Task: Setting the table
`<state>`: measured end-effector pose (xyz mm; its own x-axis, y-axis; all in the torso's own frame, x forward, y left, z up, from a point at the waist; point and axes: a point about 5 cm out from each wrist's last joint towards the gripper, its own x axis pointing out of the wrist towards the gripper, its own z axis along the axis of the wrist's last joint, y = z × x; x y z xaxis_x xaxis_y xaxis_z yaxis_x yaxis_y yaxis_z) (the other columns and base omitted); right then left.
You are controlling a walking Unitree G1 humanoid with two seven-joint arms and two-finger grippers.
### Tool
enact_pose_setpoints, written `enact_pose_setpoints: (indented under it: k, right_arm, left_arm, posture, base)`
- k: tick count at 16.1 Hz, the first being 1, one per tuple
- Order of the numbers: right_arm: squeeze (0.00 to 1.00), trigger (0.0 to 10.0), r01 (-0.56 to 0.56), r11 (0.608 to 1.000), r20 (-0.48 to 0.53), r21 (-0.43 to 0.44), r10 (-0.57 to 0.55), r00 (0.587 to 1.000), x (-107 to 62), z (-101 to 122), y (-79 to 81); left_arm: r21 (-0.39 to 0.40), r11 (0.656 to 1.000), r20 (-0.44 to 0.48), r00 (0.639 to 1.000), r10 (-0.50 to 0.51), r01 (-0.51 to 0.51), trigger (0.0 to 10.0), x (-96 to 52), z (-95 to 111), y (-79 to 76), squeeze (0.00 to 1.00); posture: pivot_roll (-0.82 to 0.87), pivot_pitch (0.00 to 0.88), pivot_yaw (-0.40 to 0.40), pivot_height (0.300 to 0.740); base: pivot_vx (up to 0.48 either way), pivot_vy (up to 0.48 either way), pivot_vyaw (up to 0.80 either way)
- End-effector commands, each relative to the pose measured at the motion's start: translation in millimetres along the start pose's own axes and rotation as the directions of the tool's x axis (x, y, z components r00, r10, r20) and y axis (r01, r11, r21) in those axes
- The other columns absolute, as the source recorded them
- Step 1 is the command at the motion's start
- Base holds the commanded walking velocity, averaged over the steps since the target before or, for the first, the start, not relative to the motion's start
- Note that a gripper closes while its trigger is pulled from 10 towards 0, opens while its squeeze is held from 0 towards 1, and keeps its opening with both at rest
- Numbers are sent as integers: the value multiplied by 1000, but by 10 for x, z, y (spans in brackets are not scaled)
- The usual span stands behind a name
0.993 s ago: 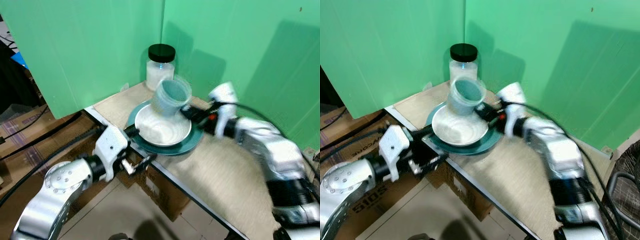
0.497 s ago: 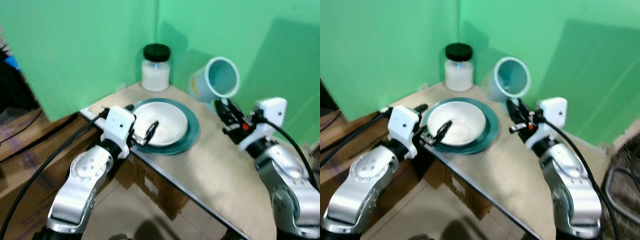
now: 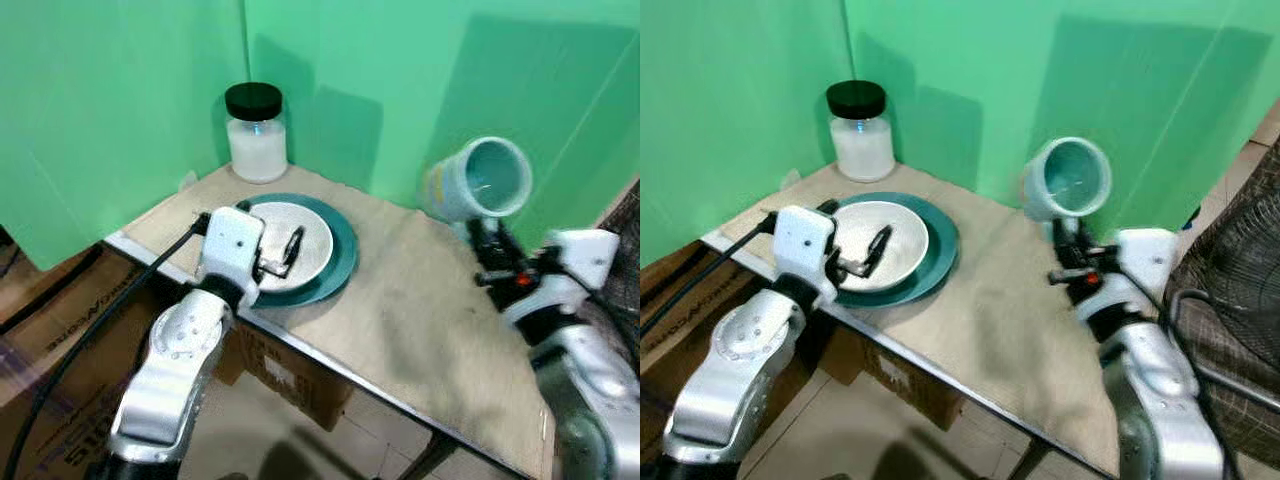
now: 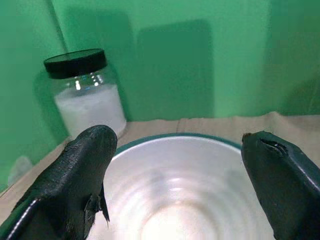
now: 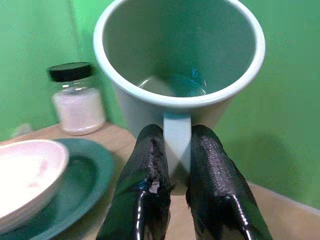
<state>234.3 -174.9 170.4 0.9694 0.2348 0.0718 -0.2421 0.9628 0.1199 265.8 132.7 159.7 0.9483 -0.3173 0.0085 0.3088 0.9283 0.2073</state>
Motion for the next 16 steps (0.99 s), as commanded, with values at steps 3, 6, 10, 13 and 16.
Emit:
enact_pose_setpoints:
  k: [3,6,10,13,16]
  right_arm:
    - [0,10000,-26,1000,-10,-2,26,1000,60,-59,13]
    - [0,10000,-43,999,-22,-4,43,999,132,-128,14]
    - [0,10000,4,1000,-49,9,-4,999,142,-246,-15]
    - [0,10000,52,999,-69,13,-51,996,-2,-312,-12]
    - [0,10000,41,999,-70,-14,-42,997,-28,-311,-52]
  left_arm:
    - [6,1000,-13,1000,28,-27,10000,-95,-5,10,0]
    - [19,1000,-24,1000,8,-7,10000,-120,-28,8,0]
    - [12,998,-53,997,62,-61,10000,-134,-75,108,0]
    - [-14,999,-44,998,43,-43,10000,-44,-51,99,0]
    - [-30,999,-43,999,29,-30,10000,-33,-53,52,0]
  posture:
    - [63,0,-77,740]
    - [83,0,-88,740]
    - [98,0,-74,740]
    - [56,0,-29,740]
    - [55,0,-25,740]
  base:
    - [0,0,-800]
    - [0,0,-800]
    - [0,0,-800]
    - [0,0,-800]
    - [0,0,-800]
